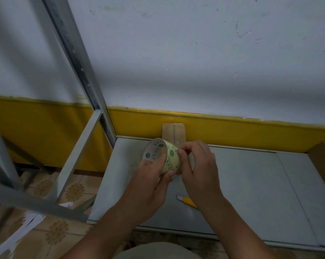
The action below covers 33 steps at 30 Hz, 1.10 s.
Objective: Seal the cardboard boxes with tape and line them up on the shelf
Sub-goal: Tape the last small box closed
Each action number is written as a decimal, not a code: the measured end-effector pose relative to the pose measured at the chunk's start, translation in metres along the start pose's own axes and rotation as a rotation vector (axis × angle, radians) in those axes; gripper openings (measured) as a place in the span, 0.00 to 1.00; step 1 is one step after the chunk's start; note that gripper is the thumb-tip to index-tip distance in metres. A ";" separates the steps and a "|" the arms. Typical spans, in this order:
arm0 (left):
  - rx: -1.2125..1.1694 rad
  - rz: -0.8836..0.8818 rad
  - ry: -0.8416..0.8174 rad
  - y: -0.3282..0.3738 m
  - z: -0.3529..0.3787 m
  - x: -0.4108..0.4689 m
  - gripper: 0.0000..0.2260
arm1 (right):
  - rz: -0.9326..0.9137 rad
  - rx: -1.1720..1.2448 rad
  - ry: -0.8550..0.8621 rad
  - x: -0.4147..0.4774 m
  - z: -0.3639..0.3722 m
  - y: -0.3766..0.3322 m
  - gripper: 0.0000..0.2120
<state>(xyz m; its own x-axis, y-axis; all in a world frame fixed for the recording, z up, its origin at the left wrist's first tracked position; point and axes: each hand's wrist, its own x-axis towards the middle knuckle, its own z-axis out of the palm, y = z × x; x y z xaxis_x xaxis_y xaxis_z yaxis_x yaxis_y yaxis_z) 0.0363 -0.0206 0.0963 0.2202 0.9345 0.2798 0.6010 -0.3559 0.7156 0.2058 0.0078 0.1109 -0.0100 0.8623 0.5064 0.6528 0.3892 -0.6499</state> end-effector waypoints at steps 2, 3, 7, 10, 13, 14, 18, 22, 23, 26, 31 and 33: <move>-0.005 -0.004 0.008 0.000 0.002 -0.001 0.20 | 0.013 -0.002 0.009 -0.001 0.004 0.002 0.05; -0.004 -0.004 0.011 0.000 0.003 -0.001 0.20 | 0.019 0.000 0.009 -0.002 0.005 0.002 0.05; -0.006 -0.013 0.000 -0.001 0.006 -0.001 0.19 | 0.030 0.009 0.005 -0.004 0.009 0.005 0.05; 0.029 -0.010 0.010 -0.003 0.003 0.003 0.17 | 0.015 -0.014 0.028 -0.004 0.007 0.007 0.04; 0.083 0.001 0.029 0.000 0.003 0.004 0.18 | -0.017 -0.068 0.046 -0.002 0.003 0.011 0.05; 0.095 -0.003 0.027 0.001 0.003 0.004 0.19 | -0.031 -0.079 0.045 -0.001 0.003 0.012 0.06; 0.146 0.018 0.048 0.004 0.003 0.002 0.17 | -0.036 -0.042 0.002 0.001 0.000 0.013 0.07; 0.139 0.045 0.030 0.000 -0.001 0.003 0.16 | 0.024 0.096 -0.109 0.006 -0.005 0.015 0.02; 0.136 0.044 0.027 -0.002 -0.002 0.003 0.15 | 0.047 0.145 -0.150 0.008 -0.008 0.015 0.02; 0.108 0.036 -0.016 -0.006 -0.010 0.003 0.16 | 0.097 0.245 -0.267 0.019 -0.020 0.013 0.04; 0.059 0.152 -0.110 -0.002 -0.022 0.006 0.12 | 0.077 0.244 -0.409 0.035 -0.034 0.017 0.05; 0.056 0.204 -0.106 0.002 -0.026 0.007 0.10 | 0.030 0.207 -0.444 0.035 -0.034 0.019 0.06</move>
<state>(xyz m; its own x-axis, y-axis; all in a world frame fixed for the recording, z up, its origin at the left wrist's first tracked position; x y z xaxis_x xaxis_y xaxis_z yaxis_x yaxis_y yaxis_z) 0.0193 -0.0148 0.1163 0.4190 0.8400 0.3446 0.5769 -0.5394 0.6134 0.2432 0.0341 0.1357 -0.3446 0.9116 0.2243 0.4941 0.3793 -0.7823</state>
